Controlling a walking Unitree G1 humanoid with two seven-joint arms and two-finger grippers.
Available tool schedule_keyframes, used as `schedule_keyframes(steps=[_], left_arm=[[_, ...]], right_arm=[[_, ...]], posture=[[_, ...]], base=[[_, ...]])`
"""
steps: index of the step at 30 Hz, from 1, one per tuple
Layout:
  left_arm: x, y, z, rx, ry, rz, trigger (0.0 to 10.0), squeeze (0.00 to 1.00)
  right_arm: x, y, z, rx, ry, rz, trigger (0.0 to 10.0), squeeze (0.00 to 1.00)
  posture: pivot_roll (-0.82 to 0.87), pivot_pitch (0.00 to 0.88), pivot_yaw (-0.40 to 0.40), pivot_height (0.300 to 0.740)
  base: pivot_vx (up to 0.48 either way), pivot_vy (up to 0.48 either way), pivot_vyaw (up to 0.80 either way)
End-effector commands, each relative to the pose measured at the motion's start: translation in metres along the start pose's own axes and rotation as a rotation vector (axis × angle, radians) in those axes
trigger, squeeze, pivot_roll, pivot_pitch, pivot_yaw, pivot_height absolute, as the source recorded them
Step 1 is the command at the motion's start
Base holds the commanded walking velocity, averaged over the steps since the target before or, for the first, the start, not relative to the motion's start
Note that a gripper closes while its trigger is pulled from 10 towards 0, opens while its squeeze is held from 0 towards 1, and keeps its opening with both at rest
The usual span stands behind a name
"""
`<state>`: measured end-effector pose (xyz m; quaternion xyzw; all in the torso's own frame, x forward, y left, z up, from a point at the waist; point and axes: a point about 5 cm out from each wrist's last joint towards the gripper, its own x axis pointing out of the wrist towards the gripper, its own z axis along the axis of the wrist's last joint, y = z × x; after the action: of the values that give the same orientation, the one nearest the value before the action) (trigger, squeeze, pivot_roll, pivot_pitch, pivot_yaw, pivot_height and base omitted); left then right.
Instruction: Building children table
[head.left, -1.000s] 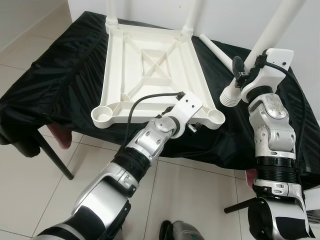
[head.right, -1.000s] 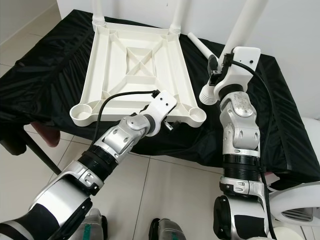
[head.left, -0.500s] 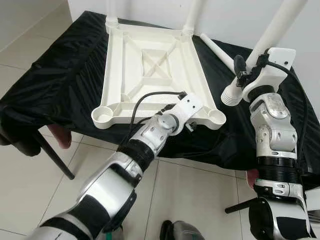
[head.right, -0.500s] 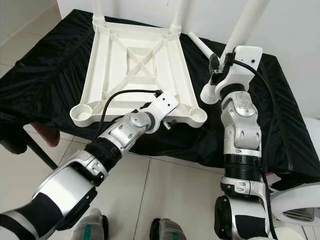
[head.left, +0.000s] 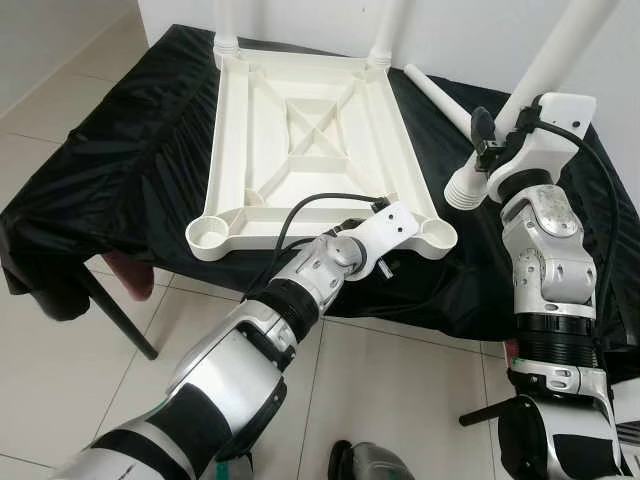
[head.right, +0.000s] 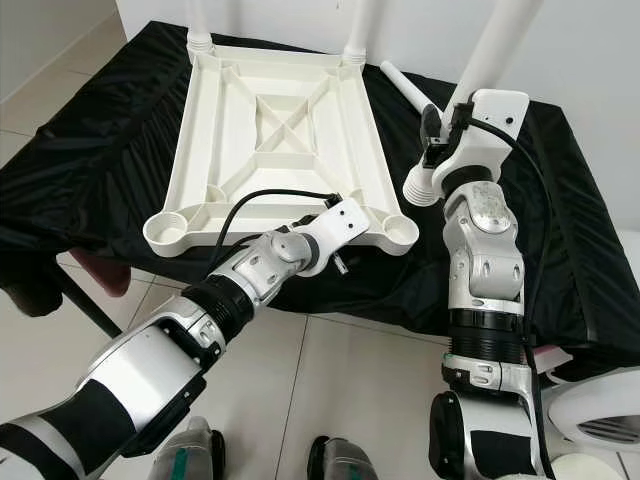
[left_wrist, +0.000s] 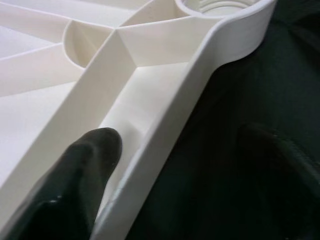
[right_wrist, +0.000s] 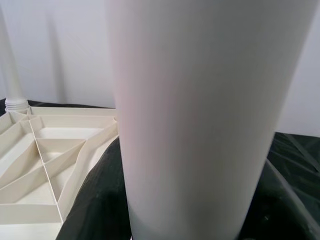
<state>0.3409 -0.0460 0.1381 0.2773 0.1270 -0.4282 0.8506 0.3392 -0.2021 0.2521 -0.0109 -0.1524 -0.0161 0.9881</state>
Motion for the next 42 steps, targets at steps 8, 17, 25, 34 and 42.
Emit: schedule_keyframes(steps=[8,17,25,34,42], left_arm=[[0.003,-0.009,0.003,0.011,-0.017,-0.128,0.0,0.0],[-0.002,-0.003,-0.005,0.063,-0.019,-0.19,10.0,0.0],[-0.008,-0.003,-0.019,0.155,-0.017,-0.276,10.0,0.0],[-0.008,-0.001,-0.02,0.212,-0.004,-0.28,0.0,0.0],[-0.009,-0.001,-0.023,0.279,0.017,-0.299,10.0,0.0]], right_arm=[[-0.001,-0.002,0.005,-0.006,-0.029,-0.006,10.0,0.0],[0.0,0.0,0.004,-0.006,-0.024,0.013,10.0,0.0],[0.002,0.003,0.004,-0.009,-0.023,0.032,10.0,0.0],[0.004,0.004,0.005,-0.008,-0.025,0.038,10.0,0.0],[0.004,0.001,0.005,-0.008,-0.023,0.032,10.0,0.0]], posture=[[0.04,0.061,-0.049,0.74],[0.04,0.054,-0.059,0.74],[0.05,0.048,-0.068,0.74],[0.04,0.051,-0.066,0.74],[0.04,0.056,-0.064,0.74]], base=[[0.0,0.0,0.0],[0.0,0.0,0.0],[0.0,0.0,0.0],[0.0,0.0,0.0],[0.0,0.0,0.0]])
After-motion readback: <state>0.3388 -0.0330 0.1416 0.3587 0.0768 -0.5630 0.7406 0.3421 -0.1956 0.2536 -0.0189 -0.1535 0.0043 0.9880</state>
